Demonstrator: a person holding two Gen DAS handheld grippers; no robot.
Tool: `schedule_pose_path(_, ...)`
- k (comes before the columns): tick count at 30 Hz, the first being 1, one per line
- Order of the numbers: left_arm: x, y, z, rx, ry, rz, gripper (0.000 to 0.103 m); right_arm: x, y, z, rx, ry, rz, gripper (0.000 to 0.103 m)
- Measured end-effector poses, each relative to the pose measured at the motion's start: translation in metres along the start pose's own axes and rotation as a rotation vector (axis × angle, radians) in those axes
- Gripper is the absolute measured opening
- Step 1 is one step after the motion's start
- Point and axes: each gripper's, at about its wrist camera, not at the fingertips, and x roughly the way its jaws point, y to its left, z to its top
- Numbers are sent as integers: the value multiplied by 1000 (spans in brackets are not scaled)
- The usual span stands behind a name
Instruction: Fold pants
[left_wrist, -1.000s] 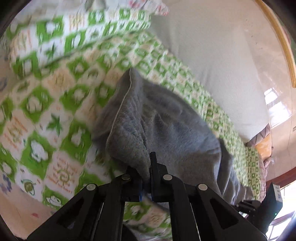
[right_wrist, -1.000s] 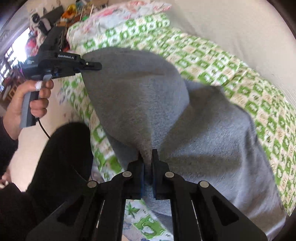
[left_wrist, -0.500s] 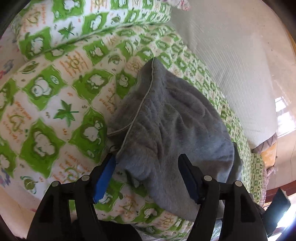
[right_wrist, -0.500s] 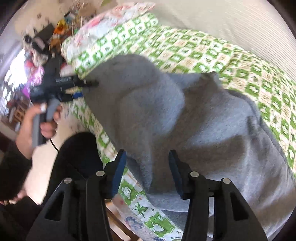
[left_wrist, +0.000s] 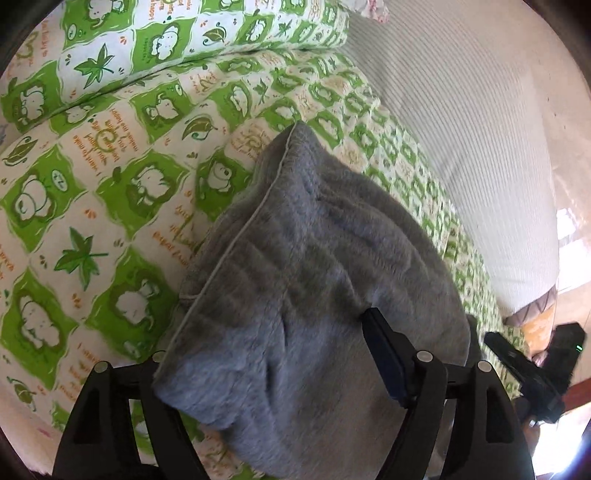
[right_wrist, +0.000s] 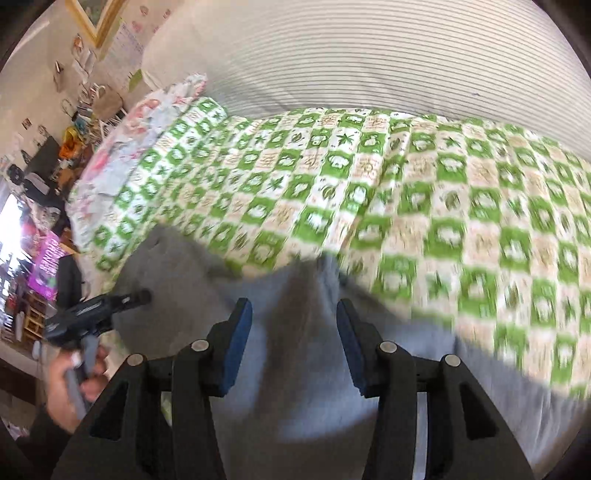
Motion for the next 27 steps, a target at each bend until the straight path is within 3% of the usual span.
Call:
schedule_pose_path(2, 0, 1, 1, -16, -27, -12, 77, 22, -6, 9, 8, 32, -25, 49)
schedule_pose_path(3, 0, 2, 1, -19, -40, -15, 71, 34, -10, 11, 23, 53, -24, 49)
schedule_pose_path(4, 1, 1, 1, -13, -46, -16, 47, 44, -15, 12, 39, 78, -19, 45)
schedule_pose_path(5, 1, 1, 2, 1, -45, -34, 33, 53, -17, 11, 52, 99, -18, 36)
schedule_pose_path(6, 4, 1, 4, 6, -31, -78, 14, 60, -18, 10, 53, 112, -20, 12)
schedule_pose_path(11, -16, -1, 5, 37, -109, -95, 13, 51, -5, 16, 31, 32, -11, 10)
schedule_pose_path(13, -35, 4, 11, 22, -160, -119, 13, 47, 4, 28, 10, -2, -22, 10)
schedule_pose_path(17, -74, 22, 24, 35, -254, -95, 13, 52, 16, 57, 5, -39, 18, 10)
schedule_pose_path(20, -75, 43, 29, 60, -227, -44, 14, 67, 34, 72, -11, -37, 38, 10)
schedule_pose_path(23, -57, 65, 25, 57, -138, 0, 18, 110, 39, 67, 17, 69, 9, 12)
schedule_pose_path(25, -57, 73, 19, 62, -125, 18, 26, 125, 32, 57, 45, 106, -4, 18)
schedule_pose_path(27, -66, 75, 17, 53, -140, 40, 38, 118, 24, 51, 97, 80, 35, 22)
